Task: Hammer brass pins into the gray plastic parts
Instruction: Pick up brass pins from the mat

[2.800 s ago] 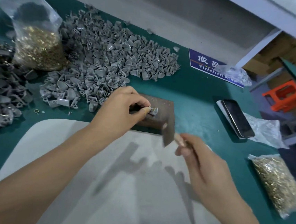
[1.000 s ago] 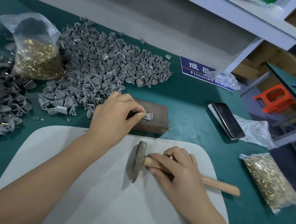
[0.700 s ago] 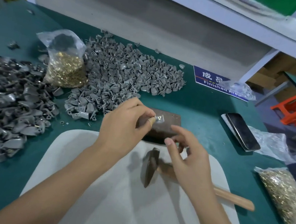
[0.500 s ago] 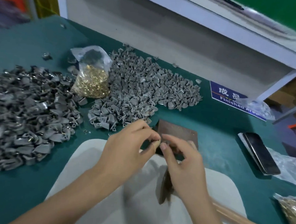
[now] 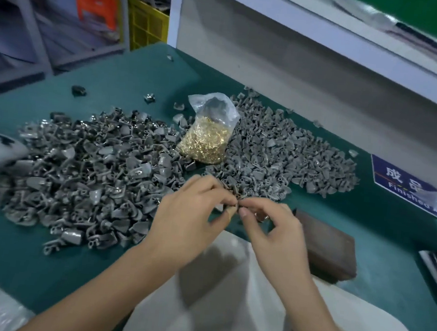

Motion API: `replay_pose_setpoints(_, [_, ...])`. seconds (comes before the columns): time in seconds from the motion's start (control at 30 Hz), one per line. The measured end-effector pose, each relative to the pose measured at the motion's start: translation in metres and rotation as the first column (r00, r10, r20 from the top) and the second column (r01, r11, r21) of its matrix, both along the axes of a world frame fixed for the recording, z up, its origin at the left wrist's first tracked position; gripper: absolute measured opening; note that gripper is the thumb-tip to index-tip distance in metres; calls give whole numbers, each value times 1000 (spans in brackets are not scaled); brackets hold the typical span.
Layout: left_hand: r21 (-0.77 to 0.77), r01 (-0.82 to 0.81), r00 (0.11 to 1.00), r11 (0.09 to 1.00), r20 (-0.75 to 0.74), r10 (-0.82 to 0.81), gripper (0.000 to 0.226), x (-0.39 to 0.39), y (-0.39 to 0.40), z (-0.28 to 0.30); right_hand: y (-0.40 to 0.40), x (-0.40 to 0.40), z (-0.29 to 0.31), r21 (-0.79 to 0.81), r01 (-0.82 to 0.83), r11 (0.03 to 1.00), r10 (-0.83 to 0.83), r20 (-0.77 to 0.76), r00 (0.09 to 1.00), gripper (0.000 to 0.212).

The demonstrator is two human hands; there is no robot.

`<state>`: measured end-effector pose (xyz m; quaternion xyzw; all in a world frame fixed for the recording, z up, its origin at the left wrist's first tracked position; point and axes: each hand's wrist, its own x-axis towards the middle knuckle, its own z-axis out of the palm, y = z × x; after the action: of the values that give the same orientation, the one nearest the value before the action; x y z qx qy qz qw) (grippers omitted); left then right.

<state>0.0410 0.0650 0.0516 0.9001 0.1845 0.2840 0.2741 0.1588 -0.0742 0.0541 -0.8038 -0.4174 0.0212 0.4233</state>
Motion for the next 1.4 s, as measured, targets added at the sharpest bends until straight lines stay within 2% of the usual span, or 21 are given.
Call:
replay_pose_setpoints(0.2, [119, -121, 993, 986, 6, 121, 13, -20, 29, -1, 44, -7, 2, -17, -75, 997, 75, 1, 997, 19])
replay_pose_setpoints(0.37, [158, -260, 965, 953, 9, 262, 15, -53, 55, -4, 85, -27, 6, -36, -174, 984, 174, -8, 985, 16])
replay_pose_setpoints(0.53, [146, -386, 921, 911, 11, 388, 13, -83, 72, -8, 120, -49, 4, -79, -251, 965, 252, 3, 968, 13])
replay_pose_setpoints(0.77, [112, -456, 886, 883, -35, 462, 16, -105, 87, -11, 150, -70, -2, -118, -271, 955, 280, 61, 958, 9])
replay_pose_setpoints(1.0, [41, -416, 909, 908, -2, 417, 18, -94, 95, -5, 137, -49, 8, -115, -239, 964, 244, 34, 969, 5])
replay_pose_setpoints(1.17, [-33, -274, 961, 961, 20, 274, 22, -51, 96, 20, 116, -7, 31, -89, -128, 988, 133, 52, 990, 9])
replay_pose_setpoints(1.3, [26, -149, 988, 988, -39, 150, 26, -7, 100, 38, 118, 24, 56, 9, -15, 1000, 14, 94, 995, 22])
replay_pose_setpoints(1.4, [82, -139, 986, 987, -85, 145, 38, 25, 112, 49, 135, 38, 72, -28, -23, 999, 27, 138, 990, 30])
